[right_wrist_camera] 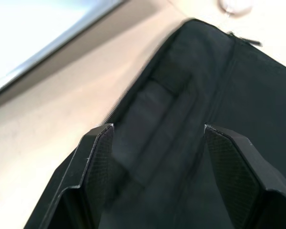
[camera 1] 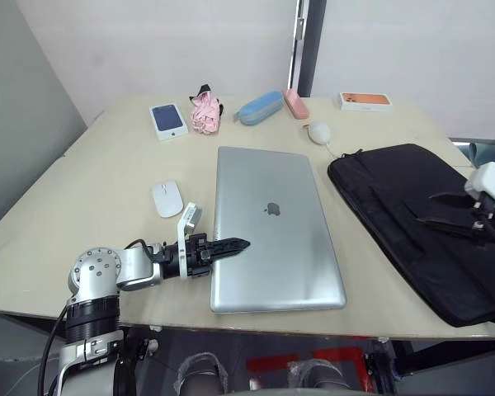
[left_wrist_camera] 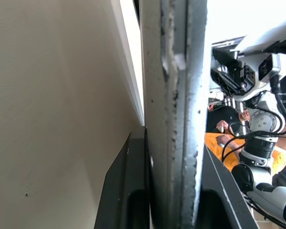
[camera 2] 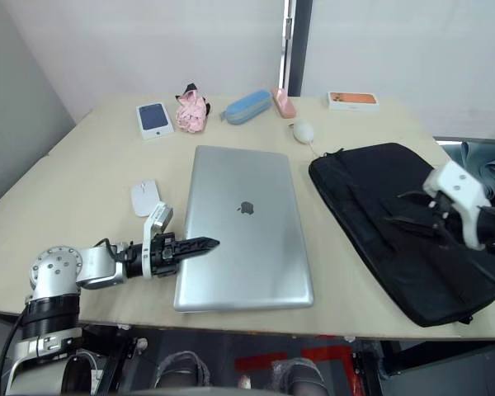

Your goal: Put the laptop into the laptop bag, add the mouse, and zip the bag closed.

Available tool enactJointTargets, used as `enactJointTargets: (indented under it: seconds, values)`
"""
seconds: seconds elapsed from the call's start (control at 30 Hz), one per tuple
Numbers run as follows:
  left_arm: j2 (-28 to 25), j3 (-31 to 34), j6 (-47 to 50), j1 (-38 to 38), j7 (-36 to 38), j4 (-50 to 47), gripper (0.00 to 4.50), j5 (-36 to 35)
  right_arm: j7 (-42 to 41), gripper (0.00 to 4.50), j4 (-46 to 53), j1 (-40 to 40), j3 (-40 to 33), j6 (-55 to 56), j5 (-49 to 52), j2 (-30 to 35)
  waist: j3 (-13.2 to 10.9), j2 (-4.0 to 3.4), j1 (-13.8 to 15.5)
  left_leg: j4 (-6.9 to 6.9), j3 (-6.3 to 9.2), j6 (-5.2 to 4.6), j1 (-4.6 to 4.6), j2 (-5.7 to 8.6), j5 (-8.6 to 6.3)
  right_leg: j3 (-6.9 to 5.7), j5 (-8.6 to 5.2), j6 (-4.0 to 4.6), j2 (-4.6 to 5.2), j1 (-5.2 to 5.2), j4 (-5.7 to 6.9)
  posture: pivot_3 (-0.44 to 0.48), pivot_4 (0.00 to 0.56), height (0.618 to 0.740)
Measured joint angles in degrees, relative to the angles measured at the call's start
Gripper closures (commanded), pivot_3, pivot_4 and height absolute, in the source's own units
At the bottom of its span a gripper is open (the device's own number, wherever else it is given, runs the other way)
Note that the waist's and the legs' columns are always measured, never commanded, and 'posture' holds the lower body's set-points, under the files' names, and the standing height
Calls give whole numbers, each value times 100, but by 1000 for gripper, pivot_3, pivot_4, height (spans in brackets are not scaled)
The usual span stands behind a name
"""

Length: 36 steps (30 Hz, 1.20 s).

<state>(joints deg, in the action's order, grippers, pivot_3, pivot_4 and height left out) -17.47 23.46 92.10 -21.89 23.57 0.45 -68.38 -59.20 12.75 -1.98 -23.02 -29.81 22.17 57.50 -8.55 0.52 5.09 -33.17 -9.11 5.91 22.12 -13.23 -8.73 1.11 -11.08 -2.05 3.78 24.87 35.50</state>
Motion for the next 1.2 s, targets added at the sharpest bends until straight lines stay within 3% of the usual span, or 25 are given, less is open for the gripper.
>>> enactJointTargets:
  seconds: [0.2,0.4,0.57,0.6,0.73,0.9,1.2]
  values:
    - [-18,2,0,0,0,1,4198,-13,1047,1343,293,-168,972,-216,-394,-801,-1,-3,5,-4,-2,2,2,7,-1,2,0,0,1,1,3,0,150,740]
    - [-81,1,1,0,0,-1,4198,-60,1498,1343,371,-255,1360,-303,-657,-1003,-1,-3,14,-1,0,11,3,6,-6,1,0,-1,1,1,2,0,150,740]
    - [-125,-3,1,0,2,-1,4198,-79,1648,2641,360,-204,1540,-342,-841,-1011,-1,-3,11,-2,0,39,2,6,-24,2,1,-2,2,1,3,0,150,740]
    - [-137,-3,0,0,2,-1,4198,-90,1694,3182,358,-205,1540,-351,-884,-1011,-1,-3,11,-2,0,41,1,6,-25,2,1,-2,2,0,3,0,150,740]
    - [-178,-12,0,0,3,-1,4198,-121,1774,4479,344,-215,1551,-414,-990,-1009,-1,-3,8,-2,0,41,1,6,-25,3,2,-3,1,1,4,0,150,740]
    - [-337,-110,10,-11,101,1,4198,-163,1778,4479,333,-320,1670,-492,-1027,-1009,-1,-3,0,-2,0,41,0,5,-24,3,2,-4,0,1,6,0,150,740]
    - [-1317,-895,0,-788,954,659,4198,-91,1750,4479,229,-762,1455,-946,-587,-1148,-1,-4,34,-15,-2,42,-5,8,-24,7,2,-4,0,0,24,0,150,740]
